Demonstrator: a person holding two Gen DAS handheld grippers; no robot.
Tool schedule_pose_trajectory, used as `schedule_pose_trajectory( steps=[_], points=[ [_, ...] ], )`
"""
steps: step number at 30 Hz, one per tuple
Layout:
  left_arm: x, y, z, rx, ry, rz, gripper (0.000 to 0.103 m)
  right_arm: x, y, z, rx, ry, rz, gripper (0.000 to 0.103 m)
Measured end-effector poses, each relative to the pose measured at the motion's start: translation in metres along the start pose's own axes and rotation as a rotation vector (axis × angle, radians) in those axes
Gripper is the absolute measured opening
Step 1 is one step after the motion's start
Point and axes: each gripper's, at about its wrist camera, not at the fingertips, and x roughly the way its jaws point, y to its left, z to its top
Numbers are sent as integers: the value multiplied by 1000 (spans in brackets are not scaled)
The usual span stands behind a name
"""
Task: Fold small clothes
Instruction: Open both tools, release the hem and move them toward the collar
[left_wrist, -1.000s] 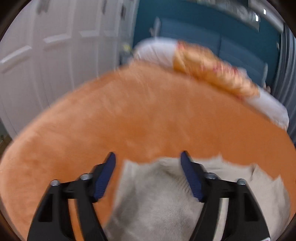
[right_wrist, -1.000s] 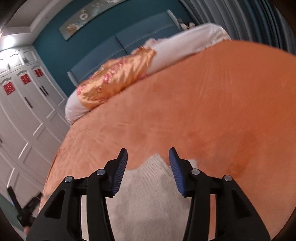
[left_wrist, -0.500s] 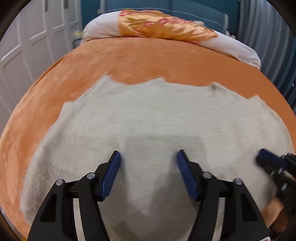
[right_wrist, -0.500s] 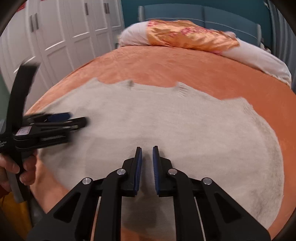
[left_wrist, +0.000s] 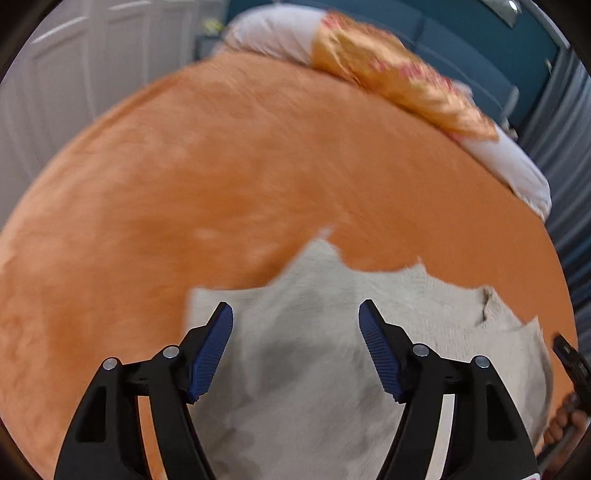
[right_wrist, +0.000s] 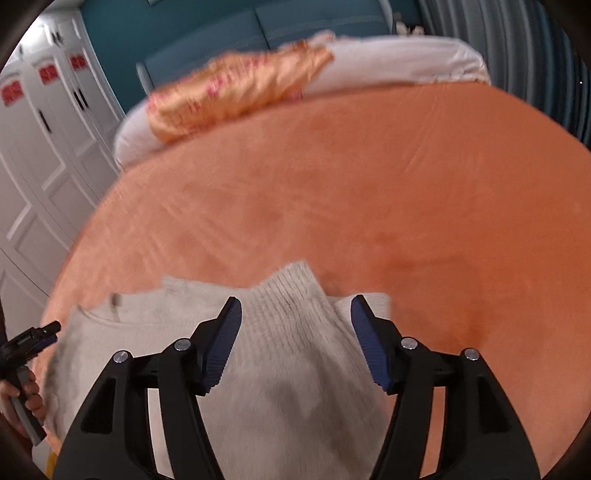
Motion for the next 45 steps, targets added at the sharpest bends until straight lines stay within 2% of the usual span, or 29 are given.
schedule_pose_trajectory(
  steps=[1, 2, 3, 4, 5, 6, 7, 9, 10, 12, 13, 14, 16, 17, 19, 21, 23, 25, 27, 31, 33, 34, 36, 37, 42, 44, 45],
  points=[
    [12, -6, 3, 21, 28, 9, 67, 13, 4, 0, -9, 36, -9, 52],
    [22, -11, 3, 41, 53, 22, 52, 27, 9, -1, -25, 74, -25, 39],
    [29, -13, 2, 69, 63, 54, 32, 31, 7, -1, -40, 86, -36, 29],
    [29, -16, 1, 86, 55, 77, 24, 31, 11, -1, -63, 80, -33, 8],
    [28, -16, 2, 91, 39, 85, 9, 26, 12, 1, -67, 56, -22, 8],
    [24, -13, 5, 77, 23, 66, 5, 10, 12, 5, -50, -20, 11, 7],
    [16, -7, 8, 52, -4, 51, 5, -3, 10, 8, -31, -72, 31, 7],
    [10, -1, 13, 34, -39, 72, 5, -20, -2, 14, 22, -146, 44, 7],
    [14, 2, 12, 32, -37, 93, 5, -13, -13, 15, 50, -135, 33, 7],
    [35, 9, 11, 9, 4, 116, 5, 21, -26, 8, 77, -26, -20, 8],
    [45, 14, 7, -11, 14, 126, 6, 43, -34, -1, 88, 59, -34, 8],
    [47, 16, 6, -20, 2, 131, 8, 50, -37, -7, 102, 81, -18, 8],
    [40, 16, 5, -54, -17, 124, 10, 34, -37, -1, 128, 46, 5, 12],
    [35, 16, 6, -65, -26, 124, 16, 26, -35, 2, 140, 34, 7, 13],
    [16, 11, 5, -70, -62, 117, 17, 2, -28, 3, 134, -24, -13, 13],
    [-15, -5, -4, -33, -134, 117, 16, -27, -11, -2, 95, -89, -25, 13],
    [-34, -23, -15, 16, -172, 92, 17, -38, 9, -11, 57, -101, 21, 13],
    [-39, -50, -30, 79, -155, 63, 17, -39, 47, -34, -39, -65, 71, 13],
    [-33, -74, -48, 125, -106, 29, 17, -34, 79, -51, -120, -27, 116, 13],
    [-8, -102, -78, 162, -37, 12, 18, -13, 141, -89, -230, 52, 217, 13],
    [1, -102, -88, 181, -68, 52, 22, -1, 157, -100, -288, 50, 185, 13],
    [3, -102, -88, 190, -80, 56, 22, 1, 159, -102, -300, 46, 167, 9],
    [3, -96, -86, 185, -79, 37, 24, 8, 144, -97, -270, 39, 178, 6],
    [1, -90, -82, 179, -73, 28, 24, 8, 131, -92, -238, 38, 176, 0],
    [-5, -65, -75, 161, -57, 48, 12, 2, 65, -78, -95, 21, 133, 0],
    [-8, -61, -76, 150, -54, 57, 12, -1, 55, -76, -71, 23, 139, 0],
    [-11, -61, -74, 147, -55, 71, 11, -5, 56, -74, -73, 19, 114, 0]
  ],
)
